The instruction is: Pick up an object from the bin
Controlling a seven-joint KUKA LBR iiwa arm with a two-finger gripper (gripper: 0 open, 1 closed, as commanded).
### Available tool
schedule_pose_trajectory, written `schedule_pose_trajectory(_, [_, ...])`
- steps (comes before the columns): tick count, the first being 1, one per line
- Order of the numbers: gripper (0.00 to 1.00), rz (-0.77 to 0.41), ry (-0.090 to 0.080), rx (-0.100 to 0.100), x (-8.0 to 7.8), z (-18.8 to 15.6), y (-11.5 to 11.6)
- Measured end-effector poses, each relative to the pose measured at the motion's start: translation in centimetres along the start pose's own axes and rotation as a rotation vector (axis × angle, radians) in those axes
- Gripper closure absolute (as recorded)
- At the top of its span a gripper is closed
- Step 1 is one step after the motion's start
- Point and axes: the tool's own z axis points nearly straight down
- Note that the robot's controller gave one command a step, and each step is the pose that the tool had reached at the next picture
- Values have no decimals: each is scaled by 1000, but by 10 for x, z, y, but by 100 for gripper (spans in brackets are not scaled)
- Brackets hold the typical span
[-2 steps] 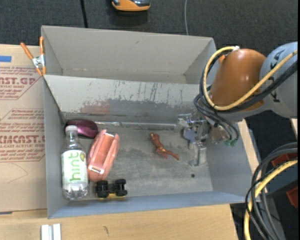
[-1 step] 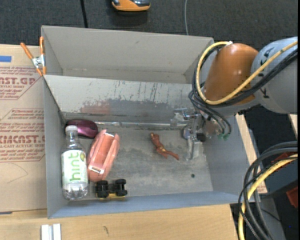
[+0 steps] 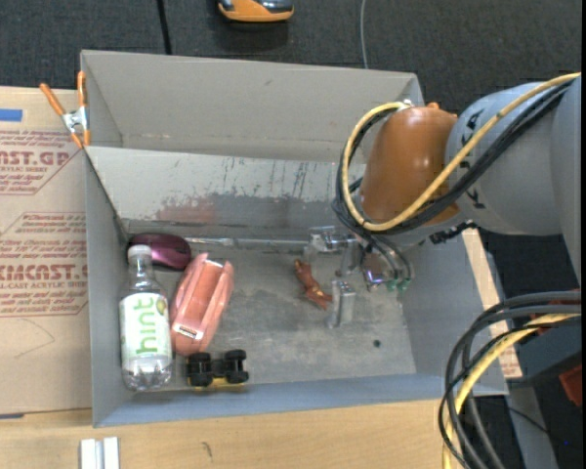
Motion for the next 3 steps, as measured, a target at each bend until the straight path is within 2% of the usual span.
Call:
schedule_pose_trajectory(1, [0, 58, 2, -5, 6, 17, 12])
schedule_pose_trajectory(2, [100, 174, 2, 0, -24, 52, -19])
schedule_pose_trajectory(3, [100, 174, 2, 1, -24, 52, -19])
